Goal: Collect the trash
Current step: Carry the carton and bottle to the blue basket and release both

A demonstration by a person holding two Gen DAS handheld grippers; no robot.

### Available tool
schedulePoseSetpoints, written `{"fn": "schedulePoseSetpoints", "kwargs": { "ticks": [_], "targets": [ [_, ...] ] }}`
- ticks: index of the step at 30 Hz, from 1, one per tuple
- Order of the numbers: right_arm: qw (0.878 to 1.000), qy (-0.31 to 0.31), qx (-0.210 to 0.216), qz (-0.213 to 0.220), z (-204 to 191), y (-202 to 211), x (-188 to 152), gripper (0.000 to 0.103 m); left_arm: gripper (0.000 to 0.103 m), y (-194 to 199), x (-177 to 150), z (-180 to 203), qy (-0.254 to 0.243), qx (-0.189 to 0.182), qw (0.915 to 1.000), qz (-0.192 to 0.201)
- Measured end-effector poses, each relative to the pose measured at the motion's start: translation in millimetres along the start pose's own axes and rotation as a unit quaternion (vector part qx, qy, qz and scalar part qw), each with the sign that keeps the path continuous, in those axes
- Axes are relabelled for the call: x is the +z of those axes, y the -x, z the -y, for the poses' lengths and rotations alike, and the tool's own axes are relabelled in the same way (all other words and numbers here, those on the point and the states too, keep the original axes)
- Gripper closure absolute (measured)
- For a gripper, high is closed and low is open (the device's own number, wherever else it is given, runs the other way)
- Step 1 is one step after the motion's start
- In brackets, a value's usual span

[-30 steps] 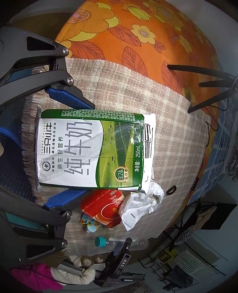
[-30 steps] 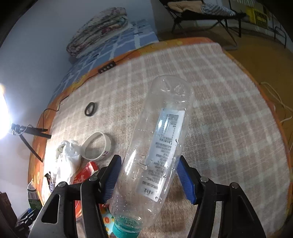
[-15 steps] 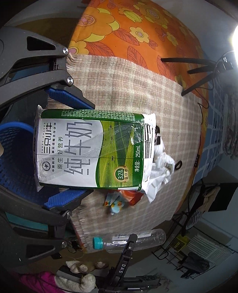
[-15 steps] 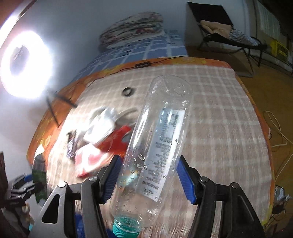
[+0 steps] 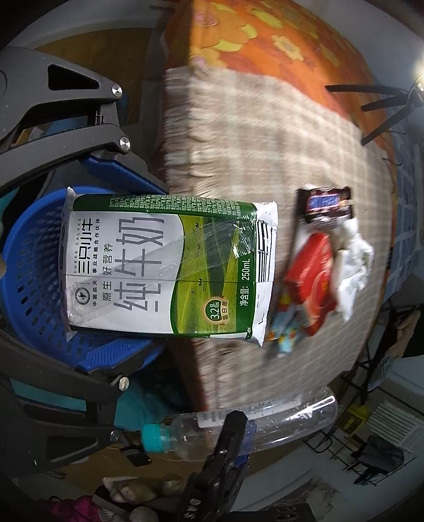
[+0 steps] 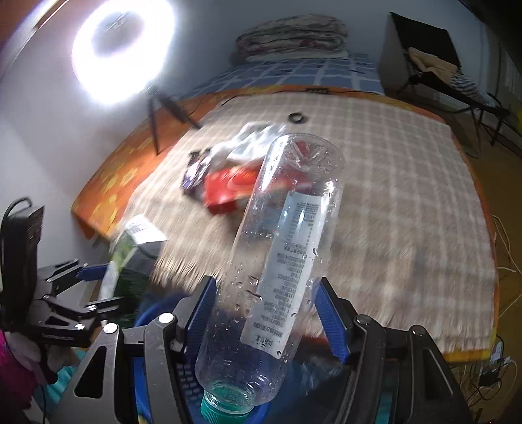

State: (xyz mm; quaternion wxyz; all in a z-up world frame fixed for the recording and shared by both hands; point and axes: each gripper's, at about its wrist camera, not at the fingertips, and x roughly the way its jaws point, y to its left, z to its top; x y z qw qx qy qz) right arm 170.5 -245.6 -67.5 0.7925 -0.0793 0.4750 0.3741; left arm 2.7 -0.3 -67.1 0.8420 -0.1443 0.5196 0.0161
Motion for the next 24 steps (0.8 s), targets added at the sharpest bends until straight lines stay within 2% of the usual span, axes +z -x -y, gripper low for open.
{"fn": "schedulePoseSetpoints", "kwargs": {
  "ticks": [10,24],
  "targets": [
    [0.997,0.056,0.018,-0.041,-47,-14,-56,0.039,0.021,-22,-37,8,-0.007,-0.003,0.9992,-0.04],
    [0.995,0.049,0.014,-0.089,-58,-48,-98,0.039,0.021,-52,-64,1,-0.008,0.009,0.9966,-0.082]
  ]
}}
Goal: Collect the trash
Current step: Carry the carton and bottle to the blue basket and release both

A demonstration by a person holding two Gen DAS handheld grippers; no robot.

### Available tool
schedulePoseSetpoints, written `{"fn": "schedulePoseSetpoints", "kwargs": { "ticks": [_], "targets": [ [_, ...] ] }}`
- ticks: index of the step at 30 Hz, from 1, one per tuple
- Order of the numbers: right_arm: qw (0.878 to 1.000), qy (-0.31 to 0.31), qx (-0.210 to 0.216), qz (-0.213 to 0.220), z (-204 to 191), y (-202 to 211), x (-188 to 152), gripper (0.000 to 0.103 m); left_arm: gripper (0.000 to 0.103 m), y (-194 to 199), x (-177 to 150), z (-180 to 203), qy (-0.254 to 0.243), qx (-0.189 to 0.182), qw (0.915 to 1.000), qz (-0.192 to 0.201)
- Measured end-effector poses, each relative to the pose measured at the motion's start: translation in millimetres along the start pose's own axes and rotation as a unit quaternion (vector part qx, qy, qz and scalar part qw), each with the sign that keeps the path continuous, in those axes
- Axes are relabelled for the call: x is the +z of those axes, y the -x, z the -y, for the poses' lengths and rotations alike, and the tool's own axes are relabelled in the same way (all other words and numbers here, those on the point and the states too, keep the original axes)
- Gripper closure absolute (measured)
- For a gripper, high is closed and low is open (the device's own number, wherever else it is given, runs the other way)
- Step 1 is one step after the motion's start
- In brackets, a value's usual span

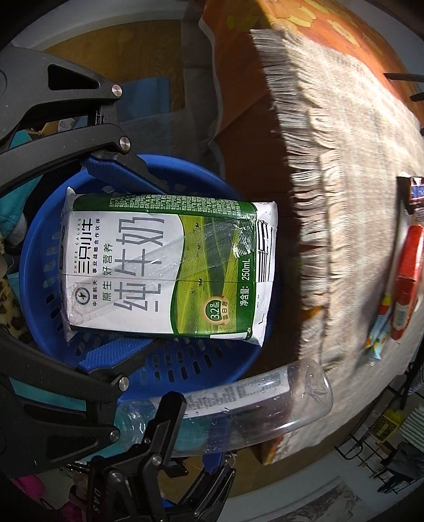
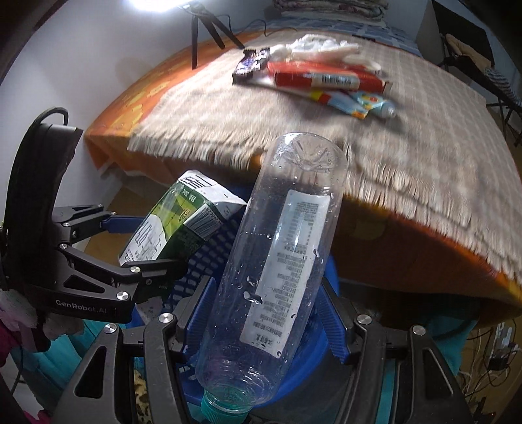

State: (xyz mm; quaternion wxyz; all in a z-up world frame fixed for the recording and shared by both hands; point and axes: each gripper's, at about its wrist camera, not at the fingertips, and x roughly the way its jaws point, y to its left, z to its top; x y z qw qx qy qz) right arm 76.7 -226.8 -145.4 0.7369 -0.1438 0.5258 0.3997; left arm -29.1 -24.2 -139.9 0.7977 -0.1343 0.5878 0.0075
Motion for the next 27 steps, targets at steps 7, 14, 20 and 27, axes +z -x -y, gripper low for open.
{"fn": "schedulePoseSetpoints", "kwargs": {
  "ticks": [7,14,20,27],
  "targets": [
    [1.0,0.001,-0.002,-0.015,-4,-16,-8,0.039,0.021,-21,2,5,-0.003,0.007,0.9998,-0.016],
    [1.0,0.003,-0.001,-0.029,-9,-33,-11,0.039,0.02,-42,9,8,-0.001,0.01,0.9995,-0.028],
    [0.999,0.01,-0.003,-0.039,-16,-47,-15,0.039,0.02,-63,3,16,-0.006,0.014,0.999,-0.042],
    [0.999,0.012,0.0,-0.047,-20,-54,-18,0.039,0.02,-77,8,16,0.003,0.011,0.9989,-0.046]
  ]
}}
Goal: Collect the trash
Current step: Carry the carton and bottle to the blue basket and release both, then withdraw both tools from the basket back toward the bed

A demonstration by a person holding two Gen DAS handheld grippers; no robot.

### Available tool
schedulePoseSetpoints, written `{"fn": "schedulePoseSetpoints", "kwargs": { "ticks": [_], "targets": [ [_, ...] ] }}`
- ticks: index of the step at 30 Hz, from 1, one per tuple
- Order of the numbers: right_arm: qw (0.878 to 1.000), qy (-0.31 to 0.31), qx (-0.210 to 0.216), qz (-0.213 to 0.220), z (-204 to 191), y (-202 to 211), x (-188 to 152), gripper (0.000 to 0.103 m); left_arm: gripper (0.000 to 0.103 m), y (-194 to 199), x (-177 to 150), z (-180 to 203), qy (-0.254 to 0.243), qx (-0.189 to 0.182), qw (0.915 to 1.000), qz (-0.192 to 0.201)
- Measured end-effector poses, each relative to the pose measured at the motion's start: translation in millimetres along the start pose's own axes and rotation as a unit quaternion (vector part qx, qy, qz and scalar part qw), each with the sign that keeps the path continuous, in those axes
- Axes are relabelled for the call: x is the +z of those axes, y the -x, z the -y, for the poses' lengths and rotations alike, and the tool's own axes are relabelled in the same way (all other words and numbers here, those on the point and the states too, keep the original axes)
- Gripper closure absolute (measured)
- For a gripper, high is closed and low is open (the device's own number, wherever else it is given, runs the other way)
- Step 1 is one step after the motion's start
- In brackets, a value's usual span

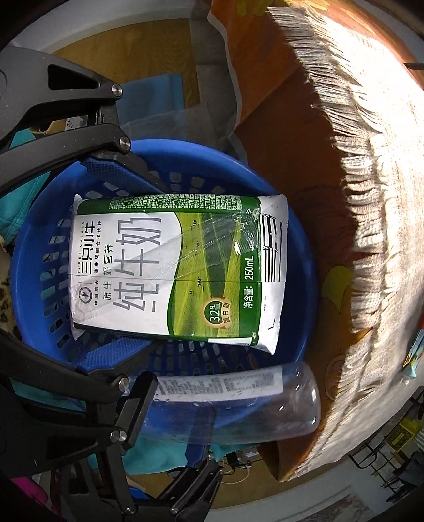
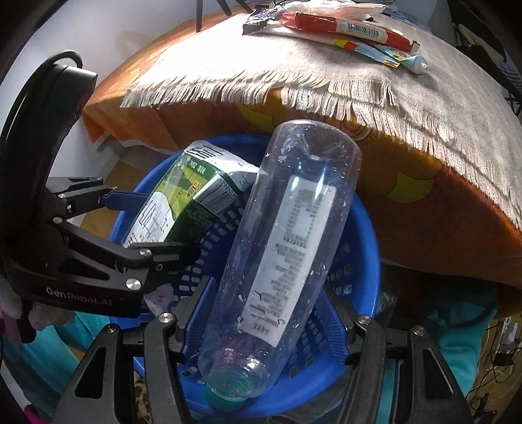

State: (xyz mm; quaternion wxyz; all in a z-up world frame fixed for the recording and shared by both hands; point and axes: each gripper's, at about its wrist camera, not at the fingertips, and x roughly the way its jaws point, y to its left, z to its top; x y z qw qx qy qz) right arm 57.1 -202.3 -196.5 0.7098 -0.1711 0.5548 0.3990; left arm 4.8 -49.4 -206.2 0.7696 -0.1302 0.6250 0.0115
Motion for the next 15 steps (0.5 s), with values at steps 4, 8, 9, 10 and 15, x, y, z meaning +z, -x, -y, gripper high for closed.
{"fn": "schedulePoseSetpoints", "kwargs": {
  "ticks": [4,8,9,10,15],
  "targets": [
    [1.0,-0.002,-0.001,0.0,1,1,-1,0.039,0.02,-4,1,-3,0.008,-0.004,1.0,-0.003],
    [1.0,-0.006,-0.002,0.0,8,4,-3,0.037,0.02,-6,0,-8,0.008,-0.004,0.9999,-0.008],
    [1.0,-0.007,-0.002,0.0,8,5,-3,0.036,0.02,-6,0,-9,0.008,-0.004,0.9999,-0.008],
    [1.0,-0.008,-0.002,0.001,10,7,-4,0.036,0.02,-8,0,-9,0.009,-0.004,0.9999,-0.008],
    [1.0,-0.011,-0.005,0.005,14,12,-3,0.034,0.02,-4,-1,-13,0.011,-0.004,0.9999,-0.001]
  ]
}}
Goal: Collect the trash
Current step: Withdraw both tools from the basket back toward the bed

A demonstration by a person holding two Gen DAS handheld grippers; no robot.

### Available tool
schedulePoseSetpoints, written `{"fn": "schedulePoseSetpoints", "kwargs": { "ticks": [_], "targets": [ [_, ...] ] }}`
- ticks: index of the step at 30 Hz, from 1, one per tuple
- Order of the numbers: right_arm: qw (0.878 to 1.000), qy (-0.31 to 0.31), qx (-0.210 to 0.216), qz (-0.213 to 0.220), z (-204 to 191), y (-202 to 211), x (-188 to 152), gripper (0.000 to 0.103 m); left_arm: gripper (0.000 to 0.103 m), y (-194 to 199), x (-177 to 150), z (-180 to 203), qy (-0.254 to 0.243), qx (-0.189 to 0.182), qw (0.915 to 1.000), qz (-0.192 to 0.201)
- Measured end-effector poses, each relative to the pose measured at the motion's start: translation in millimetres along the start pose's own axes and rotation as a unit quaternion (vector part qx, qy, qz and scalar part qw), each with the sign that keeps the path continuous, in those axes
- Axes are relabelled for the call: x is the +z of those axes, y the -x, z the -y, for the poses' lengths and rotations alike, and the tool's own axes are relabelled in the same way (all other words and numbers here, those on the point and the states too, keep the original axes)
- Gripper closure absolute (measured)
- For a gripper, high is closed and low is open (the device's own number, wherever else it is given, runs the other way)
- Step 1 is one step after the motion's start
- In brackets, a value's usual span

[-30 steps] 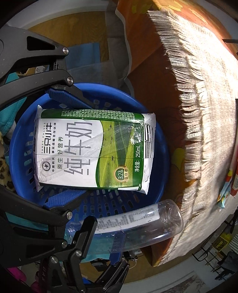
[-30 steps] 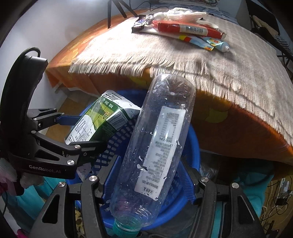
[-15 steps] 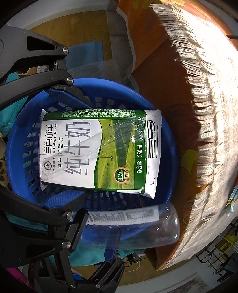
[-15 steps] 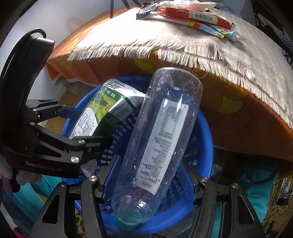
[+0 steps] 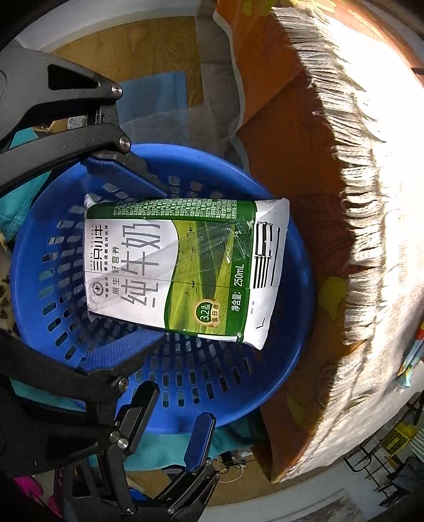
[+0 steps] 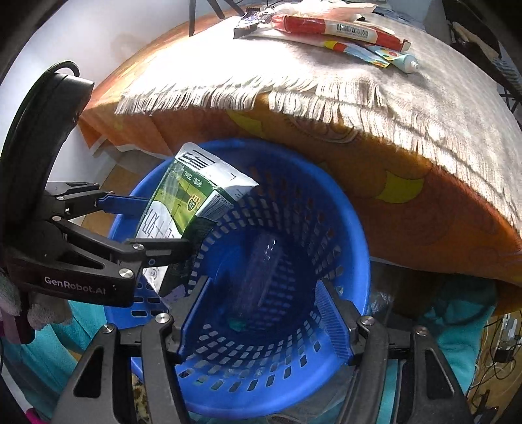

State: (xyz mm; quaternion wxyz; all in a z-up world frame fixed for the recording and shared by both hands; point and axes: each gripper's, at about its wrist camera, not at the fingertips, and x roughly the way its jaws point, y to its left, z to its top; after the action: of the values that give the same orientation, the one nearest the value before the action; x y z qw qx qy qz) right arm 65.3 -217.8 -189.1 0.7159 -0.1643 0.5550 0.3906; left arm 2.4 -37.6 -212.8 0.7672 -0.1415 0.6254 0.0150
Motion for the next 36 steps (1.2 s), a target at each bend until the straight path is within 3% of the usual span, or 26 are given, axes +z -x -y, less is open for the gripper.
{"fn": "schedulePoseSetpoints", "kwargs": {
  "ticks": [9,29,36],
  "targets": [
    [1.0,-0.002,-0.007,0.015,7,14,5,0.025,0.02,-3,-1,4,-0.011,-0.005,0.9999,-0.007],
    [0.998,-0.046,0.025,0.035,26,26,17,0.025,0.02,20,-3,21,-0.075,-0.004,0.997,0.019],
    [0.997,-0.053,0.023,0.051,31,36,20,0.025,0.02,39,4,24,-0.069,-0.015,0.9966,0.043]
  ]
}}
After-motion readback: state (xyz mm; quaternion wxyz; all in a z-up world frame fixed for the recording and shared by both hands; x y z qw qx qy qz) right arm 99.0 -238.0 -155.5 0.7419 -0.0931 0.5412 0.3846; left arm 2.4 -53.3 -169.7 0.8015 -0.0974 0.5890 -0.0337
